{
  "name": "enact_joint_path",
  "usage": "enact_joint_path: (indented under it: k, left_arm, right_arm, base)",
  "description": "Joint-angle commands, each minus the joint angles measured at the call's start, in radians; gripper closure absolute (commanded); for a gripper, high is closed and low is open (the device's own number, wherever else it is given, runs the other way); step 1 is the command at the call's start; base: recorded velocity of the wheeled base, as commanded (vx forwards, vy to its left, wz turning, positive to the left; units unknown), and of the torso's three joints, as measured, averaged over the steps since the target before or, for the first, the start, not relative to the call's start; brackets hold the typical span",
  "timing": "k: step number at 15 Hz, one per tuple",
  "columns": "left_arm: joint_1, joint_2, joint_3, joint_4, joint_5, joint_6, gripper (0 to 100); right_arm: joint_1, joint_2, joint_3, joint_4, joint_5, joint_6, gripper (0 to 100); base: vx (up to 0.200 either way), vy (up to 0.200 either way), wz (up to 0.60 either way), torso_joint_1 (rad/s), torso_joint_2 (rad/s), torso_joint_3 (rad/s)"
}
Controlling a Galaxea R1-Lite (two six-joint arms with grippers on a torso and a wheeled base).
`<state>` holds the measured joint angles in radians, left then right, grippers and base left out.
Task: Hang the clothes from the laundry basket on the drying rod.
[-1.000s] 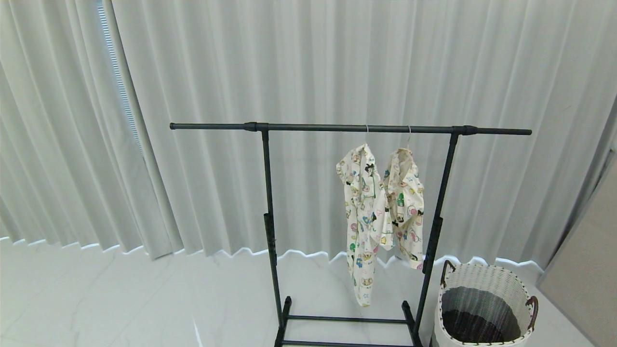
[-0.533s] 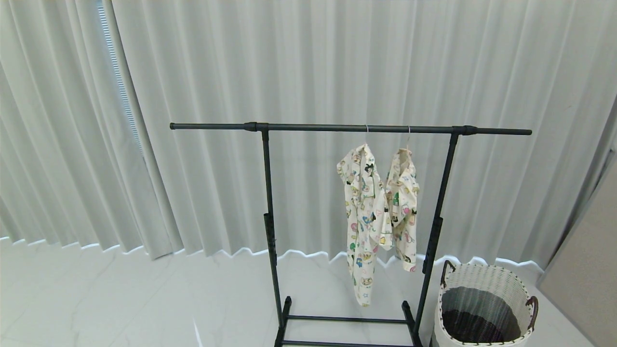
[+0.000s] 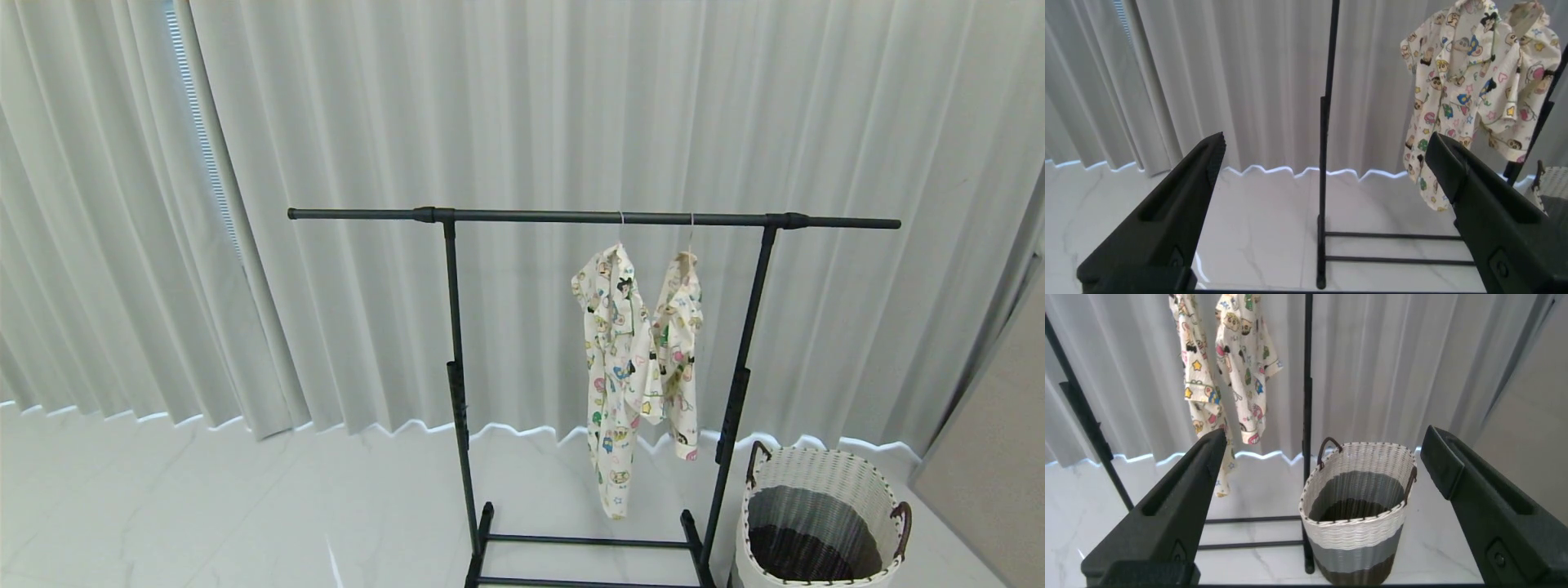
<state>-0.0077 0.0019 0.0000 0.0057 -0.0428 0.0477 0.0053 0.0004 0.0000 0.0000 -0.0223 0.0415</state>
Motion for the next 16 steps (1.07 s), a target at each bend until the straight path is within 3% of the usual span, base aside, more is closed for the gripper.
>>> enact_joint_path:
  k: [1, 16]
  left_arm:
    - [0.000, 0.000, 0.000, 0.000, 0.000, 0.000, 0]
    - [0.000, 0.000, 0.000, 0.000, 0.000, 0.000, 0]
  right_arm:
    - [0.001, 0.000, 0.000, 0.000, 0.001, 0.000, 0]
    - [0.001, 0.000, 0.000, 0.000, 0.001, 0.000, 0]
  base:
    - [0.000, 0.000, 0.00, 0.000, 0.00, 0.000]
    - [0.000, 0.000, 0.00, 0.000, 0.00, 0.000]
